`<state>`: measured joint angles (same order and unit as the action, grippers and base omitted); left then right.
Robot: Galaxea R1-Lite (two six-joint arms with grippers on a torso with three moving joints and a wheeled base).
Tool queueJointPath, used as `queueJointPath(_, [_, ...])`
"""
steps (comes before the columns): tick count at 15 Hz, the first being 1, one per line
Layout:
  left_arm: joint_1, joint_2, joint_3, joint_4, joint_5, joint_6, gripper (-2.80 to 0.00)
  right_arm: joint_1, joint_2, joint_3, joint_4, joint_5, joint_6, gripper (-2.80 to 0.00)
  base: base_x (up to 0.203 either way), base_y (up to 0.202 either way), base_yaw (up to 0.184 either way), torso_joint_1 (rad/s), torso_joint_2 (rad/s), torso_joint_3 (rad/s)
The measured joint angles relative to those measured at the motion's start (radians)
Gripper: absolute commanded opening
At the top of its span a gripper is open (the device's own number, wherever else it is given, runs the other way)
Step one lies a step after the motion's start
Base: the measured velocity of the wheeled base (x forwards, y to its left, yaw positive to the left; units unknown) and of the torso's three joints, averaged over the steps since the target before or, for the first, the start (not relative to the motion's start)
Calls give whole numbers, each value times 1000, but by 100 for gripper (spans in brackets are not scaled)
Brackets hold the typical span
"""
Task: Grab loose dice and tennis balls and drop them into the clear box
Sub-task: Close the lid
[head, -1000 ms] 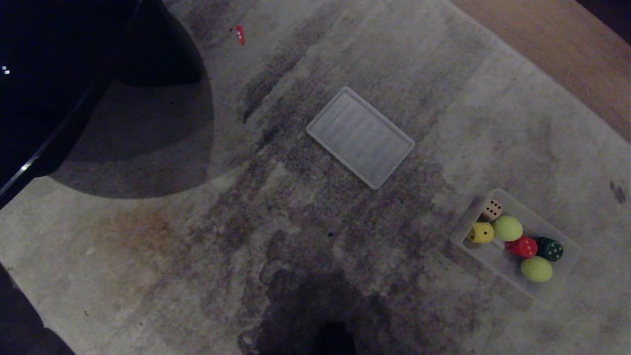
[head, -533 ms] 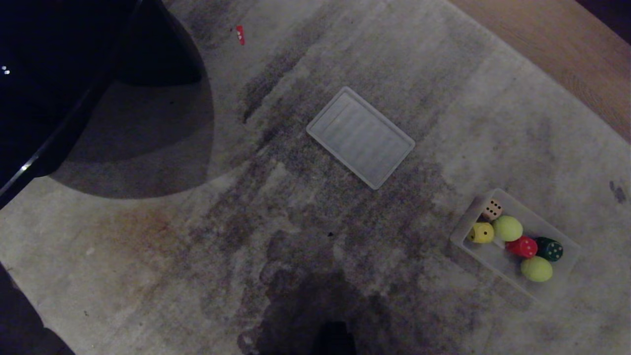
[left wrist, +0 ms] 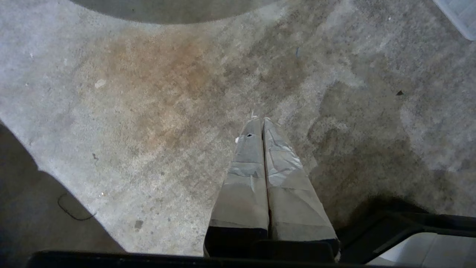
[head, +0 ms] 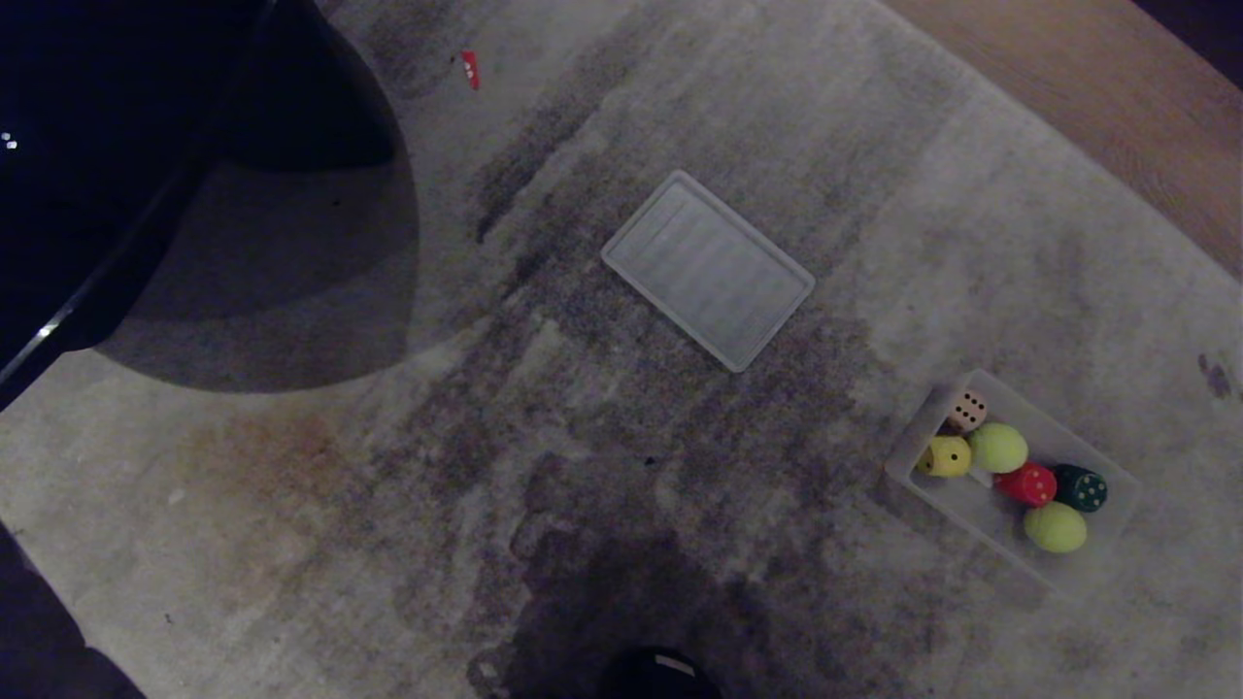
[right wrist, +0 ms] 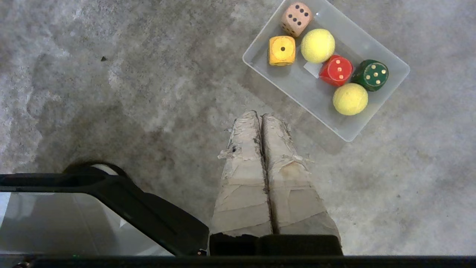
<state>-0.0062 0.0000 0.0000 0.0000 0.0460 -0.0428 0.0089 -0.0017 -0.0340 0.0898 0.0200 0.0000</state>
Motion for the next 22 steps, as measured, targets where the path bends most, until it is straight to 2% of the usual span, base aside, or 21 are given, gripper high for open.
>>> queueJointPath(11, [0,0,0,0,0,1,-280,0,0,0,0,-2,-1,-280,3,-8,143,2,5,2])
queueJointPath(22, [0,0,0,0,-3,8,-280,0,0,0,0,-2,-2,-280,0,0,0,0,0,0])
